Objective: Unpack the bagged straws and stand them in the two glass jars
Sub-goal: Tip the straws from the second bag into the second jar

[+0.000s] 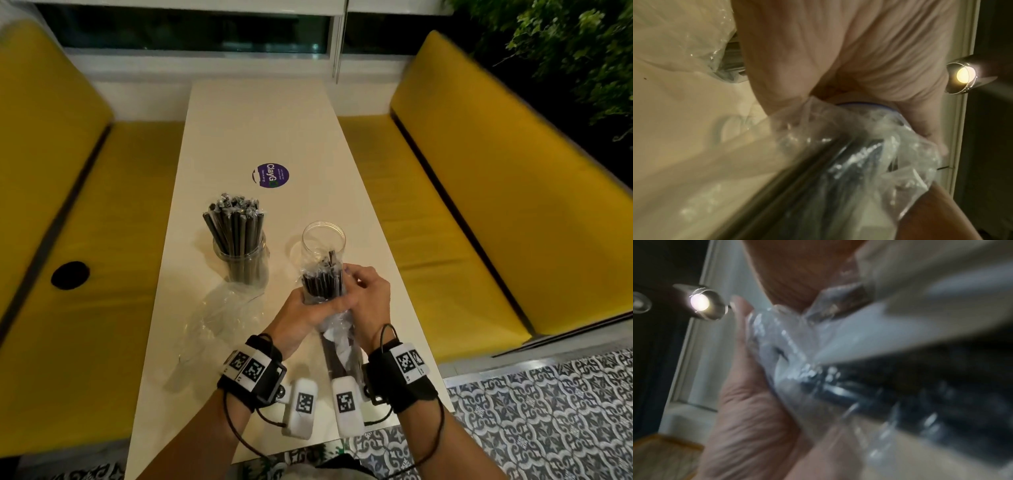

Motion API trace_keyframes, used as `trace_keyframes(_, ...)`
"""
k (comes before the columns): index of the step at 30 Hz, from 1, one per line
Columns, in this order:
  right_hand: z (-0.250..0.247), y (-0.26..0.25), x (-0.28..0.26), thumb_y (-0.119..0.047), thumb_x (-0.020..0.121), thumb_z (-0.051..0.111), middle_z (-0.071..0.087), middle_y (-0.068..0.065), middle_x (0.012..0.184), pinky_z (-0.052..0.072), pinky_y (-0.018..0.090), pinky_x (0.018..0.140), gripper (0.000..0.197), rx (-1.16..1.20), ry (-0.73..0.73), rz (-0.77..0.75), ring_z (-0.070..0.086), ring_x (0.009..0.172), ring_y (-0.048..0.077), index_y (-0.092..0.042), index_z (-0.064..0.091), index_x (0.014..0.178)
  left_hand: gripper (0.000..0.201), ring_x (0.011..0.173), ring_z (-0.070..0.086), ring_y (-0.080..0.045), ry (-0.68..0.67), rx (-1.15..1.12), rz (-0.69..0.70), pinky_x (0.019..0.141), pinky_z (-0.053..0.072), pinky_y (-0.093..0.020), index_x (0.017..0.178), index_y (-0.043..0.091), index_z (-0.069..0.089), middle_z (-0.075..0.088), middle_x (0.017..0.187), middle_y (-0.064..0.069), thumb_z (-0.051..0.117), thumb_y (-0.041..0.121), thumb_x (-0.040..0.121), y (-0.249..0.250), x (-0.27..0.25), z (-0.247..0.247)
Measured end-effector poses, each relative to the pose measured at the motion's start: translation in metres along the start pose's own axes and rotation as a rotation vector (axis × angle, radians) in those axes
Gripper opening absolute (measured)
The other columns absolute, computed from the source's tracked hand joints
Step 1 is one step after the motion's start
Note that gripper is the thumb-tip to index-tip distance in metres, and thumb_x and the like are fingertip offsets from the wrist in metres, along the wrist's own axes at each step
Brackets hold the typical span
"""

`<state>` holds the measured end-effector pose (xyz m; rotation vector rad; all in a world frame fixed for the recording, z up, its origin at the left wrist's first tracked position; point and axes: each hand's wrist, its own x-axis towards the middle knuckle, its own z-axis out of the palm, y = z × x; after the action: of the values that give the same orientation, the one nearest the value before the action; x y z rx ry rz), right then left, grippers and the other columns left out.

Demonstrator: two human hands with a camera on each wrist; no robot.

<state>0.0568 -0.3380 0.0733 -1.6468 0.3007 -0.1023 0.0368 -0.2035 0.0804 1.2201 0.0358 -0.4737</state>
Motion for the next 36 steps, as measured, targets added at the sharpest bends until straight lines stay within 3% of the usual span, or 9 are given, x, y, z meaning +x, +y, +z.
trace_keyframes(4, 0.0, -0.009, -0.006, -0.049, 0.102, 0.05, 0.061, 0.004, 0.097, 0.055, 0.054, 0.093, 0.029, -0.077, -0.193, -0.071, 0.064, 0.096, 0.026, -0.031, 0.064, 0.084, 0.04, 0.107, 0.075, -0.031, 0.083, -0.205, -0.006, 0.087, 0.062, -0.038, 0.126, 0.0, 0.074, 0.079, 0.114, -0.019, 0.079, 0.016, 0.089, 0.001, 0.001, -0.001)
trace_keyframes(8, -0.005, -0.009, -0.013, -0.031, 0.106, 0.054, 0.067, -0.008, 0.106, 0.057, 0.038, 0.087, 0.019, -0.172, -0.121, -0.298, 0.065, 0.097, 0.015, -0.032, 0.069, 0.118, 0.032, 0.102, 0.077, -0.029, 0.182, -0.215, 0.01, 0.081, 0.062, -0.035, 0.125, -0.006, 0.072, 0.081, 0.107, -0.016, 0.072, 0.005, 0.096, 0.006, 0.002, -0.002)
trace_keyframes(11, -0.006, -0.003, -0.022, -0.037, 0.104, 0.052, 0.067, -0.013, 0.111, 0.05, 0.038, 0.091, 0.023, -0.327, -0.075, -0.412, 0.058, 0.105, 0.011, -0.03, 0.072, 0.114, 0.024, 0.098, 0.079, -0.026, 0.257, -0.202, 0.03, 0.085, 0.063, -0.033, 0.117, -0.007, 0.074, 0.082, 0.106, -0.017, 0.071, 0.002, 0.096, 0.012, 0.004, -0.002)
trace_keyframes(20, -0.017, -0.002, -0.028, -0.052, 0.109, 0.036, 0.066, -0.014, 0.115, 0.051, 0.026, 0.086, 0.026, -0.136, -0.213, 0.029, 0.067, 0.103, 0.009, -0.036, 0.055, 0.119, 0.061, 0.108, 0.071, -0.038, 0.373, -0.238, 0.026, 0.098, 0.059, -0.053, 0.117, -0.007, 0.075, 0.077, 0.111, -0.017, 0.089, 0.026, 0.068, 0.026, 0.013, 0.005)
trace_keyframes(23, -0.038, 0.005, -0.03, -0.061, 0.105, 0.04, 0.074, -0.007, 0.124, 0.051, 0.036, 0.095, 0.044, -0.005, -0.258, 0.231, 0.07, 0.105, 0.012, -0.031, 0.066, 0.124, 0.022, 0.101, 0.076, -0.025, 0.362, -0.369, 0.086, 0.097, 0.058, -0.047, 0.105, 0.005, 0.08, 0.081, 0.11, -0.014, 0.078, 0.017, 0.086, 0.054, 0.022, 0.008)
trace_keyframes(27, -0.048, -0.005, -0.031, -0.049, 0.108, 0.039, 0.075, 0.022, 0.119, 0.058, 0.041, 0.073, 0.053, 0.437, -0.184, 0.238, 0.072, 0.092, 0.034, -0.01, 0.072, 0.122, 0.002, 0.08, 0.073, -0.028, 0.527, -0.469, 0.153, 0.081, 0.06, -0.041, 0.089, 0.011, 0.075, 0.077, 0.094, -0.011, 0.076, 0.01, 0.087, 0.073, 0.037, 0.02)
trace_keyframes(31, -0.049, -0.02, -0.017, -0.044, 0.107, 0.047, 0.076, 0.019, 0.121, 0.054, 0.055, 0.1, 0.04, 0.432, 0.016, 0.133, 0.071, 0.112, 0.039, -0.02, 0.078, 0.11, 0.037, 0.105, 0.073, -0.034, 0.621, -0.543, 0.142, 0.109, 0.053, -0.055, 0.102, 0.007, 0.078, 0.077, 0.114, -0.017, 0.085, 0.022, 0.07, 0.067, 0.05, 0.036)
trace_keyframes(33, -0.053, -0.024, -0.015, -0.045, 0.099, 0.058, 0.075, 0.009, 0.125, 0.055, 0.06, 0.102, 0.034, 0.354, 0.033, -0.022, 0.071, 0.117, 0.036, -0.024, 0.076, 0.118, 0.072, 0.11, 0.074, -0.042, 0.649, -0.583, 0.153, 0.105, 0.056, -0.059, 0.118, -0.001, 0.074, 0.075, 0.116, -0.02, 0.089, 0.029, 0.055, 0.067, 0.053, 0.043)
trace_keyframes(36, -0.059, -0.022, -0.014, -0.031, 0.1, 0.067, 0.075, 0.003, 0.122, 0.061, 0.06, 0.089, 0.022, 0.154, 0.091, -0.289, 0.072, 0.112, 0.03, -0.023, 0.073, 0.12, 0.071, 0.099, 0.071, -0.04, 0.607, -0.646, 0.138, 0.085, 0.063, -0.051, 0.12, 0.01, 0.067, 0.066, 0.11, -0.018, 0.089, 0.029, 0.055, 0.068, 0.057, 0.046)
